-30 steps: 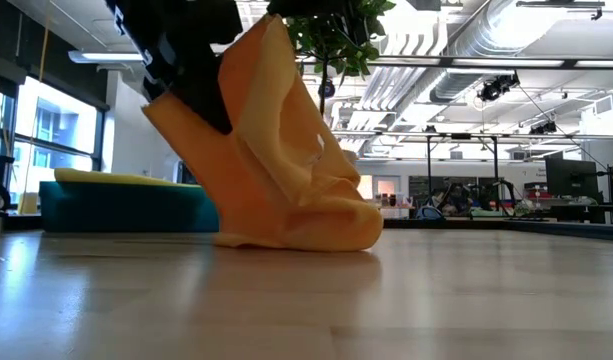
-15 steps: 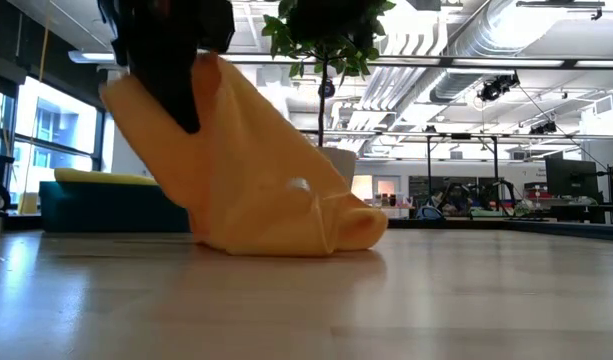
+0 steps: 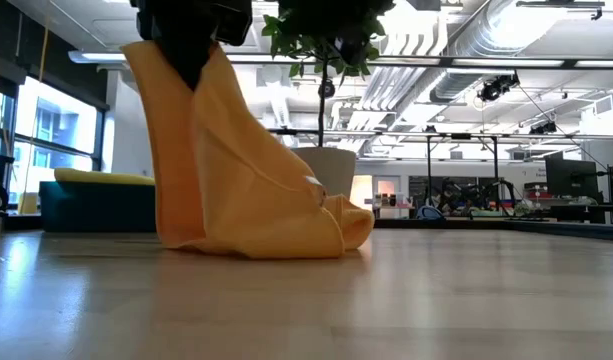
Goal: Fold microfiber towels
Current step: Fold the orange towel
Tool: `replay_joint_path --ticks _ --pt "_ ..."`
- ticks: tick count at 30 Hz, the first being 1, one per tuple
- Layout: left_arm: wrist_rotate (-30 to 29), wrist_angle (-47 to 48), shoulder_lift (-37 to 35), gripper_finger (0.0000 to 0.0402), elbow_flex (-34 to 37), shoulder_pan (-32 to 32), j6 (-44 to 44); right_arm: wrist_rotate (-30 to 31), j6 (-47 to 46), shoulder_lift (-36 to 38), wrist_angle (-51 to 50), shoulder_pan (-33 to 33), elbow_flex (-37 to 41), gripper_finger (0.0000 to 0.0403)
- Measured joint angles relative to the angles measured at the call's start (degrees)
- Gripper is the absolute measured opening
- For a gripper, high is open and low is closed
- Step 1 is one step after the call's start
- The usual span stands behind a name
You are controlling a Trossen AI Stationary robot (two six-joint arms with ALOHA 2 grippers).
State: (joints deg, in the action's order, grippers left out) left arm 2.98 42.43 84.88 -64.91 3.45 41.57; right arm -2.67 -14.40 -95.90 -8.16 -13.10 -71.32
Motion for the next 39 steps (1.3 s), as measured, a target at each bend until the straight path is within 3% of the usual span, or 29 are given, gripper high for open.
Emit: replay_joint_path --ticks 4,9,18,27,39 --pt "3.92 4.96 0.00 0.0000 -2.15 -2.44 -2.98 -0.29 2.84 0.00 0.13 -2.16 4.02 0.0096" --pt "4.97 5.80 0.00 0.0000 -3.06 -2.70 -4.25 4.34 1.07 0.00 4.27 -2.31 10.31 0.0091" --pt "5.08 5.78 0.02 0.0000 -3.06 -2.63 -4.27 4.33 2.44 -2.78 18.47 0.89 16.43 0.0138" --pt "5.10 5.82 -0.22 0.0001 -3.06 -2.60 -4.25 1.58 2.04 -11.76 21.76 4.13 14.13 0.0155" --pt "5.14 6.25 -0.24 0.0001 -3.06 -2.60 -4.92 -10.10 0.76 -14.83 20.90 6.00 12.08 0.0156"
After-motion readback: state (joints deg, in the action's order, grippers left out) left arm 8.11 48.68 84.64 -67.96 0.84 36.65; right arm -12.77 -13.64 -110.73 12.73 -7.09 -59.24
